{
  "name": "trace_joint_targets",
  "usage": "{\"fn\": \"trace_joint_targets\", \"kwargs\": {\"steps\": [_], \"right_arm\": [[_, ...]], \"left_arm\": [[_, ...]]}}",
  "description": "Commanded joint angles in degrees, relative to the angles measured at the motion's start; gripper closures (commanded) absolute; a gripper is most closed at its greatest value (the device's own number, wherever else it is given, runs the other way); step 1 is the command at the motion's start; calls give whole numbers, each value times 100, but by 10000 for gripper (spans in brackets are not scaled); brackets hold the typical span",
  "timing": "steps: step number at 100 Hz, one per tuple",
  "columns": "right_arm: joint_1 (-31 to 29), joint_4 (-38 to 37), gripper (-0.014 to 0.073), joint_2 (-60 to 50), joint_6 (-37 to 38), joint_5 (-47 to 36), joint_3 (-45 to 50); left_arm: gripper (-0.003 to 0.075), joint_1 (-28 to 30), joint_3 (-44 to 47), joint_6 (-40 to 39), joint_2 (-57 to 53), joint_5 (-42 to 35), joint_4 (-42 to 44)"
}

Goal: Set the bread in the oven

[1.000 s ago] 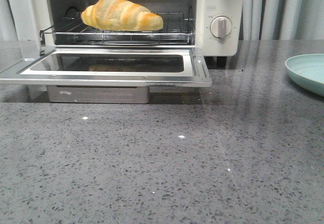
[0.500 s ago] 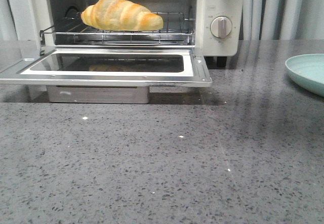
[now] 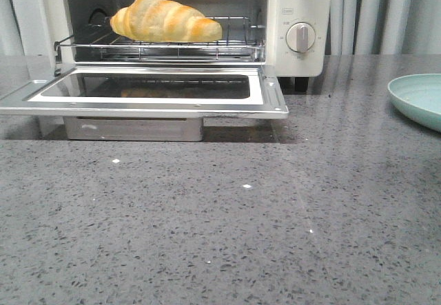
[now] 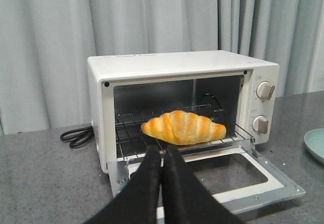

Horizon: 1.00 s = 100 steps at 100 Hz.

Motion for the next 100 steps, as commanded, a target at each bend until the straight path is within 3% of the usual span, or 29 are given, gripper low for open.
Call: {"fn": "trace_joint_targets", "kwargs": {"steps": [1, 23, 59, 100], "right_arm": [[-7, -655, 661, -425, 468, -413, 259], [-7, -1348, 661, -1540, 1260, -455, 993], [-7, -2225, 661, -2550, 2183, 403, 1736], [-7, -2354, 661, -2773, 2207, 853, 1915]], "left_arm": [[742, 2, 14, -52, 61, -407, -226], [742, 2, 307, -52, -349, -662, -294], [742, 2, 699, -52, -965, -740, -155], [742, 2, 738, -52, -965, -437, -254]]}}
